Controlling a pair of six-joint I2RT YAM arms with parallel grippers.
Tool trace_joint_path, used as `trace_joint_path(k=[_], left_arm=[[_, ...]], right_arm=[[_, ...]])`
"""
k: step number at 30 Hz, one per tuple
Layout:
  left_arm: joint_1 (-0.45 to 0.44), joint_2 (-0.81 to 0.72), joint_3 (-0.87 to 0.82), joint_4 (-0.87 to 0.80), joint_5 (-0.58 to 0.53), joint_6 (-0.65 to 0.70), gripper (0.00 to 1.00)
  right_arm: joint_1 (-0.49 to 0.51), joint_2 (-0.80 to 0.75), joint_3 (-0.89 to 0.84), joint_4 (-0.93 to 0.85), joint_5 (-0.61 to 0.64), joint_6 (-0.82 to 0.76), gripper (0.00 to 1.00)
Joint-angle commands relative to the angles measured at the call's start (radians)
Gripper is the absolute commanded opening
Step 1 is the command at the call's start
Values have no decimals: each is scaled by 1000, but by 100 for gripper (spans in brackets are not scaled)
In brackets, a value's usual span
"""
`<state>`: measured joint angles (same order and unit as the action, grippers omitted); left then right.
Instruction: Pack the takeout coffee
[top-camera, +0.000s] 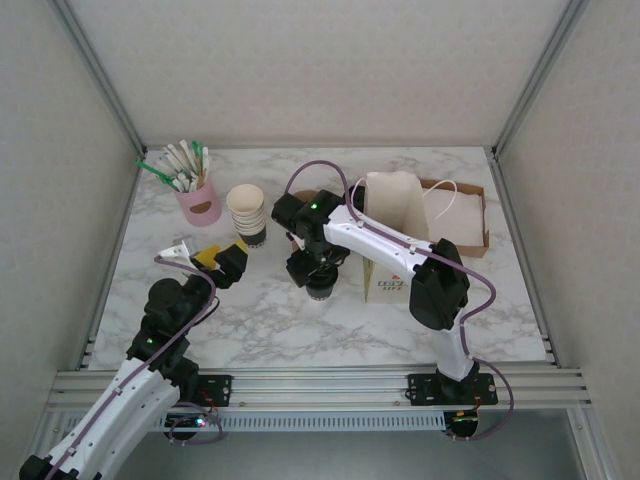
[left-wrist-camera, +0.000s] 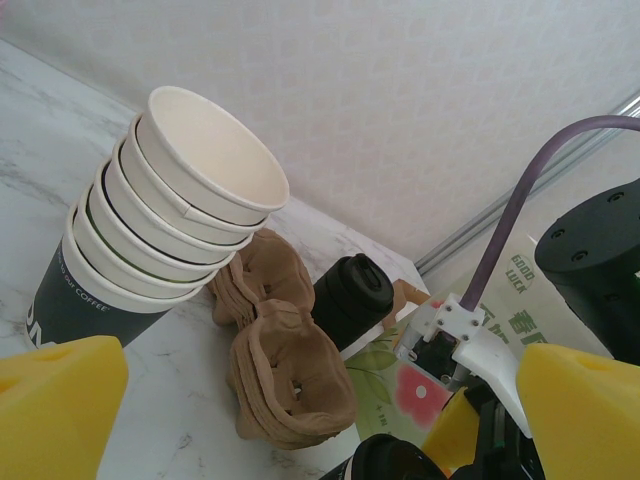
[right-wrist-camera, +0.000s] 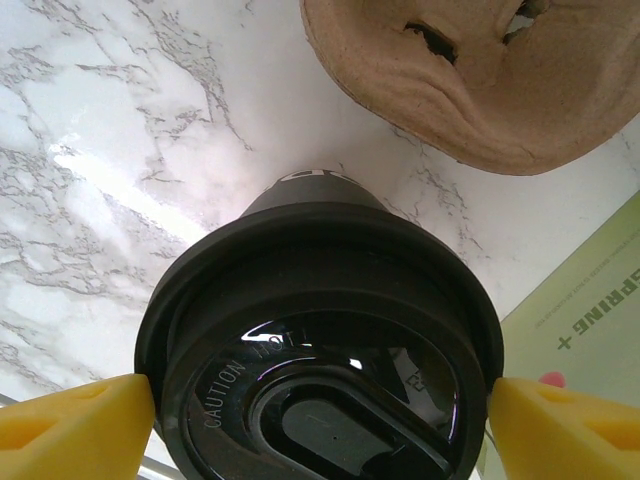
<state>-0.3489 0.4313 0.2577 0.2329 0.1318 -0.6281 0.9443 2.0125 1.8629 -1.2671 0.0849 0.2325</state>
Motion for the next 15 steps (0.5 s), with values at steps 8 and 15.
trace_joint_path(k=[8, 15], left_arm=[[11, -13, -11, 6, 3, 18, 100], [12, -11, -11, 7, 4, 18, 100]], right_arm=[[-19, -19, 5, 15, 6, 18, 89], [-19, -18, 1, 19, -4, 16, 86]])
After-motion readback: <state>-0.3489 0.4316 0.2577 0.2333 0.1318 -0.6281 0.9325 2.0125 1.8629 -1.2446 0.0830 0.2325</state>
